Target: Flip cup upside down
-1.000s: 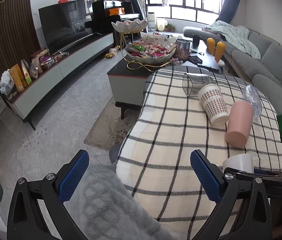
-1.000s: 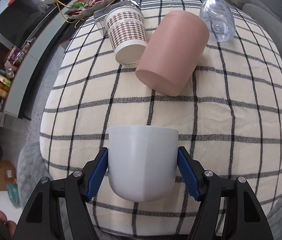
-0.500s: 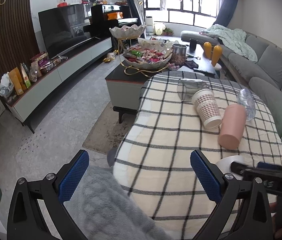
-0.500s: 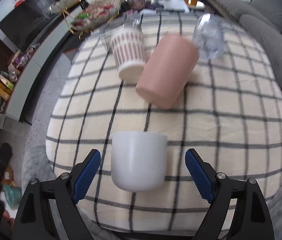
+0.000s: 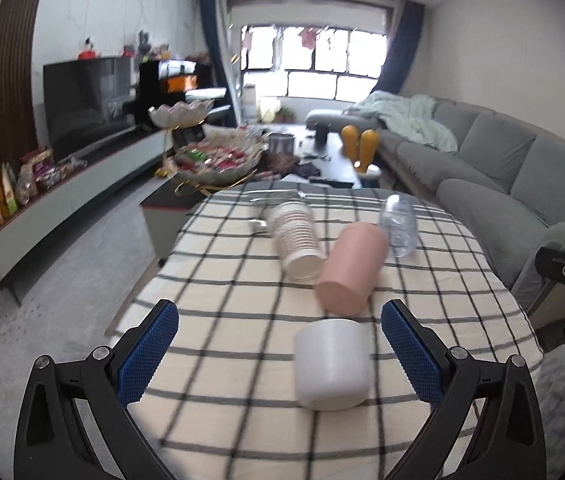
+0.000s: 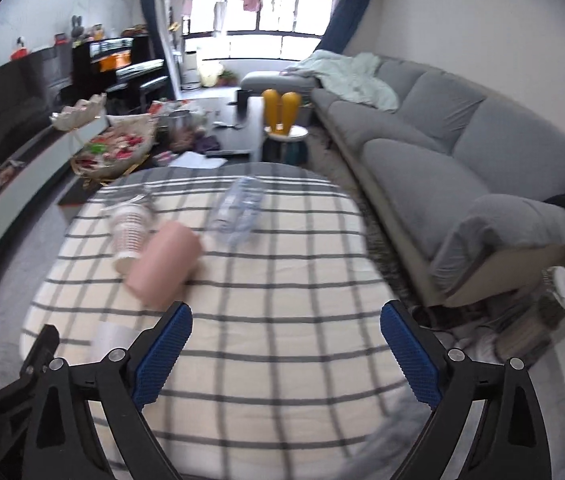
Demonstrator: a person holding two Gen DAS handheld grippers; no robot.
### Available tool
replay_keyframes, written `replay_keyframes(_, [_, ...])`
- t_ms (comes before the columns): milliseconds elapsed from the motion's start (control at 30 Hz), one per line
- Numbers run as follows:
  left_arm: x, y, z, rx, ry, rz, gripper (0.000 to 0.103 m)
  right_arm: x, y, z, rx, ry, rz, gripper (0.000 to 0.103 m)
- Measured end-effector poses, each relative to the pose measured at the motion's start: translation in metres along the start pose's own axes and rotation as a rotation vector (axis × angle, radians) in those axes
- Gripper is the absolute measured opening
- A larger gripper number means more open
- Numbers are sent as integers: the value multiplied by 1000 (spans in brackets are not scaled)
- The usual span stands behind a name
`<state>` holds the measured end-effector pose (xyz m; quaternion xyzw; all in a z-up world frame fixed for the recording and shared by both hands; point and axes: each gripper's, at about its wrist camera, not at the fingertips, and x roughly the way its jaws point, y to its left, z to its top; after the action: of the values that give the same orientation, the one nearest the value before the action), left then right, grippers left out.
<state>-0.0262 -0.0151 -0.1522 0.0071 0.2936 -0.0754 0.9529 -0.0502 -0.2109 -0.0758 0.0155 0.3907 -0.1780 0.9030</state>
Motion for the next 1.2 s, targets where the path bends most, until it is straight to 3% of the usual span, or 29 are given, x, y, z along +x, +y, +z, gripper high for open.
replay_keyframes(100, [8,-18,-15,44,-35,-18,103,5,-16,-6,33,17,-19,95])
replay_keyframes(200, [21,-31,-30,44,6,-37,103,13,-25,-14,59,39,-25,95])
replay_keyframes(367, [42,-38,-51,12,58,52,102,23,-40,-23,105,70,-24,95])
replay_keyframes(500, [46,-52,-60,57,37,51,102,29,-42,-24,117,77,-18,95])
replay_keyframes(700, [65,-53,-67,56,82,77,98,36,-41,-26,118,95,-8,95])
replay_keyframes(1033, [70,-52,-69,61,107,69,68,43,-42,-27,134,127,-8,95])
replay_keyframes(1200, [69,-50,-67,61,116,59,67,43,-42,-28,135,127,-8,95])
